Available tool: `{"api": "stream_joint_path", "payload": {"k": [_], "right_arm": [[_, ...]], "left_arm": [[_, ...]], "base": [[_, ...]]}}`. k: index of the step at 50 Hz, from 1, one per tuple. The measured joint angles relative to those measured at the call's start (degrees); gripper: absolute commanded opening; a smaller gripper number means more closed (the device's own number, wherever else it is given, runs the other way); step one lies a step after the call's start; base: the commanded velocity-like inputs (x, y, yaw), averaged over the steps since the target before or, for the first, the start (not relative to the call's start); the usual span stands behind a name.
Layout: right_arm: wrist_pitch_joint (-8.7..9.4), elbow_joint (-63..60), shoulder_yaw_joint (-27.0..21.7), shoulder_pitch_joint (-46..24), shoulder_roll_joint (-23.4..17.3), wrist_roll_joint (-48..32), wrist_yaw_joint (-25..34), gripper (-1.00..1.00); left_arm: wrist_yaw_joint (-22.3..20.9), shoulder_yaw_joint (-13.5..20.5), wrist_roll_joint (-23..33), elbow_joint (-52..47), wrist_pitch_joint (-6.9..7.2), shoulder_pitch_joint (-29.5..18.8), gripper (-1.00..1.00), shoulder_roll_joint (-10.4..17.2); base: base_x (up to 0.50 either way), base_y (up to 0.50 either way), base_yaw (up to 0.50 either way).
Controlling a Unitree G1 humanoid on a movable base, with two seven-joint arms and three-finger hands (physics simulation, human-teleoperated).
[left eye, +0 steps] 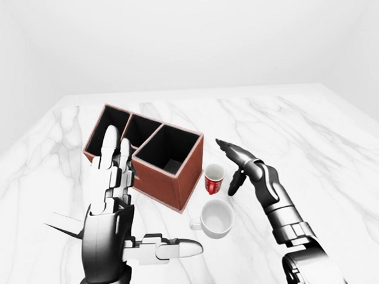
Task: Pick up the red mug and place it to the right of the caddy.
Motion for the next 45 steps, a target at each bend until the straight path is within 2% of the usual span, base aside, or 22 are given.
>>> {"api": "stream_joint_path", "payload": {"k": [10, 21, 40, 45], "right_arm": [[0.0, -3.38, -0.39, -0.26, -0.03, 0.09, 2.59, 1.0], [0.0, -21.84, -1.26, -0.15, -0.17, 0.46, 14.64, 1.0], [0.0, -57.75, -3.83, -4.85, -1.81, 4.23, 14.63, 1.0], [0.0, -68.09, -4.06, -4.03, -2.01, 6.34, 14.63, 1.0]], "left_arm": [[-0.11, -0.01, 0.25, 0.0, 0.0, 0.04, 1.0, -0.14], [-0.14, 0.05, 0.29, 0.0, 0.0, 0.04, 1.0, -0.21], [0.4, -0.29, 0.29, 0.0, 0.0, -0.06, 1.0, 0.22], [0.3, -0.41, 0.49, 0.0, 0.0, 0.21, 1.0, 0.08]], "base": [[0.0, 0.0, 0.0], [0.0, 0.0, 0.0], [0.0, 0.0, 0.0], [0.0, 0.0, 0.0]]}}
